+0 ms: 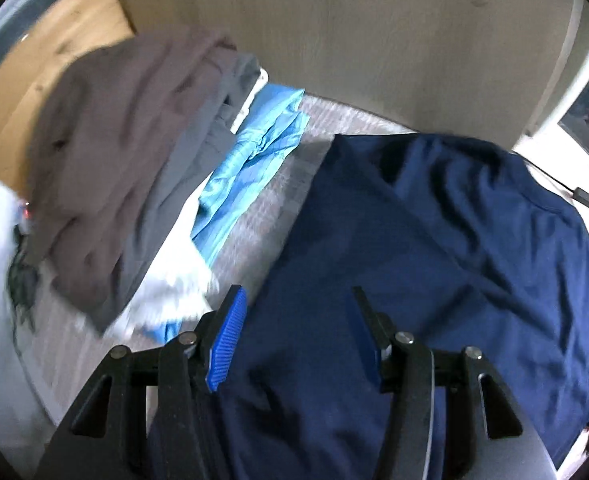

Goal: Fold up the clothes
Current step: 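Grasp the sweatshirt hem at the bed edge with both tools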

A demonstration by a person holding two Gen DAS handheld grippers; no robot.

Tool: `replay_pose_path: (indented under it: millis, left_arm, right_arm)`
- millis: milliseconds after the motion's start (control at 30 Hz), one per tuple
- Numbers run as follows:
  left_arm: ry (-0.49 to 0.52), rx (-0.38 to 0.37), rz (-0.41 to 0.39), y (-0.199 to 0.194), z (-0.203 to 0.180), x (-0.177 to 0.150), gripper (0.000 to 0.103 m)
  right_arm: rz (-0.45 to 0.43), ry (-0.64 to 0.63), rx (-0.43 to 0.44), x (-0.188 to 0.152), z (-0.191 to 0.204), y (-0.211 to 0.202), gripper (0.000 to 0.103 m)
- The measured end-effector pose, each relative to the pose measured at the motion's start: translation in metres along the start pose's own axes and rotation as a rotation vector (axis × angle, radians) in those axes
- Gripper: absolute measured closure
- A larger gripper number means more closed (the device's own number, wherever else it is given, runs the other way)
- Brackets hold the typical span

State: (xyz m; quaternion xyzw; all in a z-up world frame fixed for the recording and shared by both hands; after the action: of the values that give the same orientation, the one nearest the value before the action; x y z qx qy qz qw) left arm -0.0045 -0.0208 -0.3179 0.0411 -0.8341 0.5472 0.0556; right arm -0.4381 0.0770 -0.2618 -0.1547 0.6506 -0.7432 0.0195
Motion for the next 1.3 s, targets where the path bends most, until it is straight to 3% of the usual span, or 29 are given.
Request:
replay_pose_path:
  millis: [300,633,700,733,767,1167,1233,1267,1300]
  left_arm:
    - [0.077,0.035,0.007,-0.006,0.020,-0.003,0.068]
    - [0.147,-0.047,0.022,0.008,0.012,0.007,0.068]
    - [0.145,-0.072,0.020,0.010,0.011,0.008,0.077]
    - [0.140,-0.083,0.019,0.010,0.011,0.009,0.092]
    - [0.134,-0.094,0.019,0.009,0.012,0.009,0.099]
    - [0.215,-0.137,-0.063,-0.043,-0.004,0.009,0.100]
    - [0.233,-0.137,-0.069,-0.046,-0.011,0.012,0.100]
    - [0.239,-0.139,-0.072,-0.045,-0.017,0.016,0.100]
    - [0.245,-0.142,-0.074,-0.044,-0.023,0.018,0.100]
  right_arm:
    - [0.112,0.089,-0.169,0.015,-0.001,0.053,0.052]
    - [0.145,0.145,-0.174,0.012,-0.009,0.058,0.046]
    - [0.153,0.147,-0.171,0.011,-0.010,0.058,0.046]
    - [0.160,0.149,-0.168,0.010,-0.011,0.058,0.045]
    - [0.171,0.150,-0.166,0.010,-0.011,0.059,0.045]
    - [0.205,0.158,-0.156,0.004,-0.011,0.061,0.045]
    - [0.201,0.151,-0.150,0.011,-0.009,0.061,0.047]
    - [0.197,0.145,-0.152,0.011,-0.009,0.060,0.053]
    - [0.192,0.139,-0.154,0.011,-0.008,0.060,0.067]
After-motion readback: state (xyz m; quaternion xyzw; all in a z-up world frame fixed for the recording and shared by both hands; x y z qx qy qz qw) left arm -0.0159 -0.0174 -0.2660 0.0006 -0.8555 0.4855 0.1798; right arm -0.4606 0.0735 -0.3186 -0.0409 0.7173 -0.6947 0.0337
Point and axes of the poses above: each gripper's, at about its wrist camera, not at the fingertips, and y roughly the way its jaws point, z to its left, x to its top, the point moved 8 cm from there along y, roughly the way its jaws point, and after that the axes turned 7 degrees about z, right-handed, at the moved point
